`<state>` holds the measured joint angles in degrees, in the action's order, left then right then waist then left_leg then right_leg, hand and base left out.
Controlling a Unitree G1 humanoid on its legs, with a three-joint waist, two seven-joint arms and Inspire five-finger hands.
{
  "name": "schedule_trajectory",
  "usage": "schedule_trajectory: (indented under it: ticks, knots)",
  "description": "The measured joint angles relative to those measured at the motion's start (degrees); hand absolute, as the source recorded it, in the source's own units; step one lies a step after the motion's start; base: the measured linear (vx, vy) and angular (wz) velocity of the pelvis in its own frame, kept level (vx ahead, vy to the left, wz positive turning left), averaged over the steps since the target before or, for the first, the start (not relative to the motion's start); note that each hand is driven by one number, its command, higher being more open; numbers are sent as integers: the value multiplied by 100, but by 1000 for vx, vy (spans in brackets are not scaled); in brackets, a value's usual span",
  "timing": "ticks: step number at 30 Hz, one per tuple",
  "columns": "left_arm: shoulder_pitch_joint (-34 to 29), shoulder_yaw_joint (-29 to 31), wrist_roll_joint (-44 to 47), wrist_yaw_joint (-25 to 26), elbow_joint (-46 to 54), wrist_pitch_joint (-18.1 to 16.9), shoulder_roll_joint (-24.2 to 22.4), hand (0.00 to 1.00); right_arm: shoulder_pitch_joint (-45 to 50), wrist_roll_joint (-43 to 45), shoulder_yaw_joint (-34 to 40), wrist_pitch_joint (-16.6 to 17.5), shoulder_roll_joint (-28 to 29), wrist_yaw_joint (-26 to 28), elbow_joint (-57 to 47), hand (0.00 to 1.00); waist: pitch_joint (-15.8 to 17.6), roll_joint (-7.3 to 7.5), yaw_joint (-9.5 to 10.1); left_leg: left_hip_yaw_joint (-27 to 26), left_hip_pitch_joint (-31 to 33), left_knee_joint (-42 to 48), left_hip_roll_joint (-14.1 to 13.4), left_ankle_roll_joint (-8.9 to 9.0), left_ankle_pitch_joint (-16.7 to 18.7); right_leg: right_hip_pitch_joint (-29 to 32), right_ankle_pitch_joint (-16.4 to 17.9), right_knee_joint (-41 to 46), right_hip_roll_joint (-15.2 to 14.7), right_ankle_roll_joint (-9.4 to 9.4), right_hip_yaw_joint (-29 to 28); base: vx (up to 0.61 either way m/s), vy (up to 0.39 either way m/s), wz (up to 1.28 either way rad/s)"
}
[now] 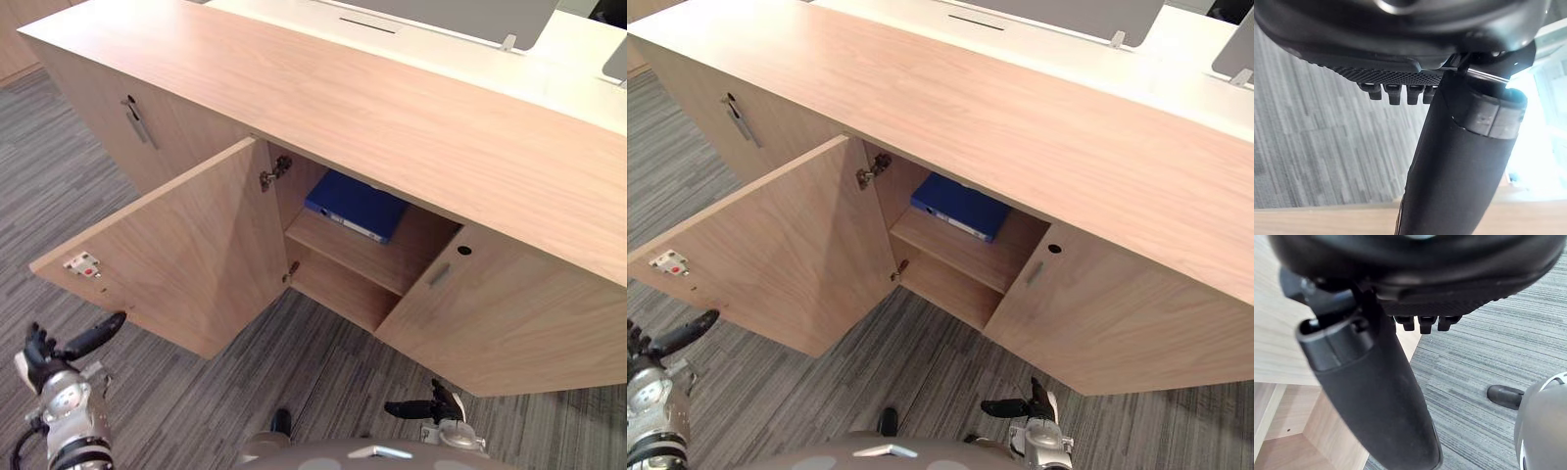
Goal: Walk over to the cabinet, pick up the folder, carry it to the office cabinet, place the folder inside the office cabinet, then close the office cabinet door
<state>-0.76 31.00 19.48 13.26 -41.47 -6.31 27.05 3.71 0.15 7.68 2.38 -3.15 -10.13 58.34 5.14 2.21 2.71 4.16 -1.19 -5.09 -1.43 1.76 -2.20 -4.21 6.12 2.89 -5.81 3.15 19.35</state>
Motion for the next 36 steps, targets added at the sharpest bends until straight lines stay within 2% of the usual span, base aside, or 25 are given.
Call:
schedule_trajectory:
  ticks: [4,16,19,26,30,36]
  knots:
    - [-2,-335,-18,-69,427,-18,-4,100,-24,1,10,0,0,27,-2,100,0,2,1,-27,-8,1,4,-3,5,3,0,-15,1,-1,-122,1,3,-2]
    - [-85,-728,-215,-243,787,-74,-54,100,107,0,14,-39,2,238,-1,100,-15,32,11,-206,-92,-25,-6,-8,15,6,-18,-13,7,-16,-377,-31,10,-7]
    - [-312,-787,-216,-244,1069,-75,-160,100,161,-1,14,-98,6,249,0,100,-19,37,12,-223,-99,-25,-3,-8,15,5,-22,-14,5,-16,-396,0,0,0]
    - [-1042,-1034,-197,-266,1985,-133,-730,100,213,-6,17,-134,26,267,9,100,-19,20,87,-226,-110,-24,10,-10,12,-7,-38,-15,-8,-24,-402,-5,2,0]
    - [-1580,-1467,-146,-429,2449,-245,-1081,100,203,-10,17,-135,36,306,61,100,-38,-23,190,-226,-110,-25,24,-31,-9,-11,-64,-15,-23,-16,-402,-31,13,1]
    - [-2126,-2188,-96,-710,2450,-216,-1370,100,174,-12,15,-138,61,355,106,100,-43,-55,191,-264,-112,-26,23,-37,-50,2,-114,-15,-26,3,-451,-49,13,-3]
